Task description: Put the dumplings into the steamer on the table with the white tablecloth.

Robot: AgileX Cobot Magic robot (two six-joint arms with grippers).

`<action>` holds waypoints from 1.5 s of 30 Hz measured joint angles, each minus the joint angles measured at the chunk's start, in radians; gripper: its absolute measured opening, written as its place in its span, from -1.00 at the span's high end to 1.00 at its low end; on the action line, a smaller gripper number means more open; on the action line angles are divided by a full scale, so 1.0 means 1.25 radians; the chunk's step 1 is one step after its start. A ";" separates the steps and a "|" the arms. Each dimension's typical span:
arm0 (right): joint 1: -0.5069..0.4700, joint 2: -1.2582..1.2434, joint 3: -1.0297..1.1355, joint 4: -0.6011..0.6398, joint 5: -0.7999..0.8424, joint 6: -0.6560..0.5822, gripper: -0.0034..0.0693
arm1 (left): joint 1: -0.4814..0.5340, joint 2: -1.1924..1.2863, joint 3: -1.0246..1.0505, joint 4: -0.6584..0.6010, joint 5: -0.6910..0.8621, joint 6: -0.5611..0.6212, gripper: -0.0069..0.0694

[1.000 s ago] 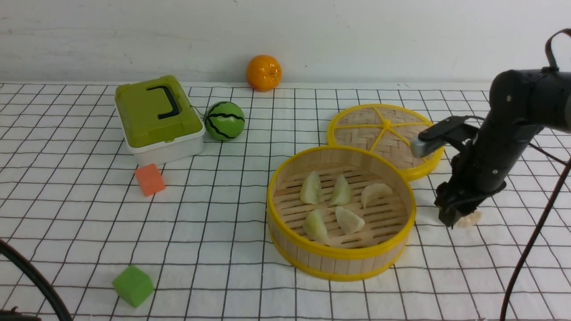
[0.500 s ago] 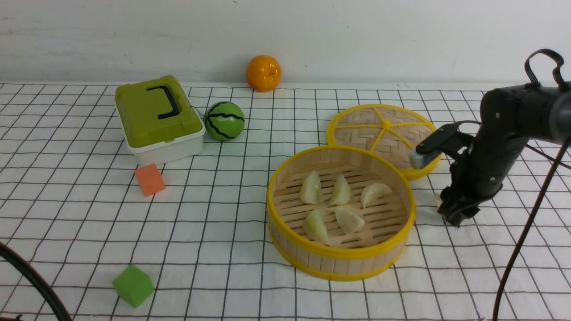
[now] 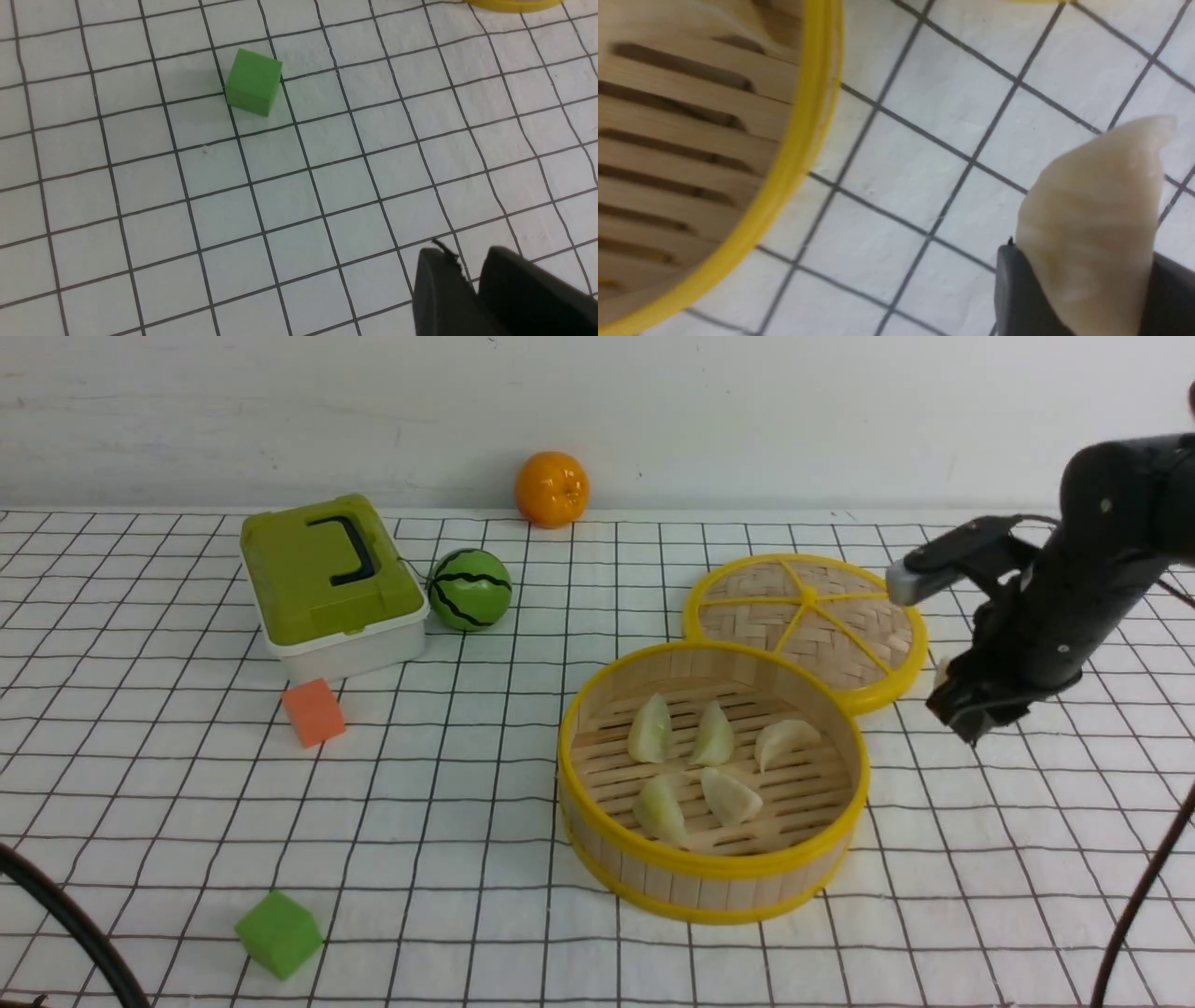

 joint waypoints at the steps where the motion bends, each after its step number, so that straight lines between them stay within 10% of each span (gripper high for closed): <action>1: 0.005 -0.035 -0.001 0.059 0.031 0.001 0.20 | 0.000 0.000 0.000 0.000 0.000 0.000 0.47; 9: 0.118 -0.068 0.002 0.227 0.101 0.001 0.20 | 0.000 0.000 0.000 0.000 -0.025 0.000 0.46; 27: 0.168 0.075 0.003 0.185 0.036 0.166 0.20 | 0.000 0.000 0.000 0.002 -0.002 0.000 0.44; 38: 0.168 -0.063 -0.021 0.184 0.117 0.167 -0.48 | 0.000 -0.004 0.000 0.002 -0.001 0.000 0.42; 45: 0.168 -0.333 0.077 0.184 0.069 0.140 -0.17 | 0.000 -0.155 0.054 0.002 -0.041 0.000 0.41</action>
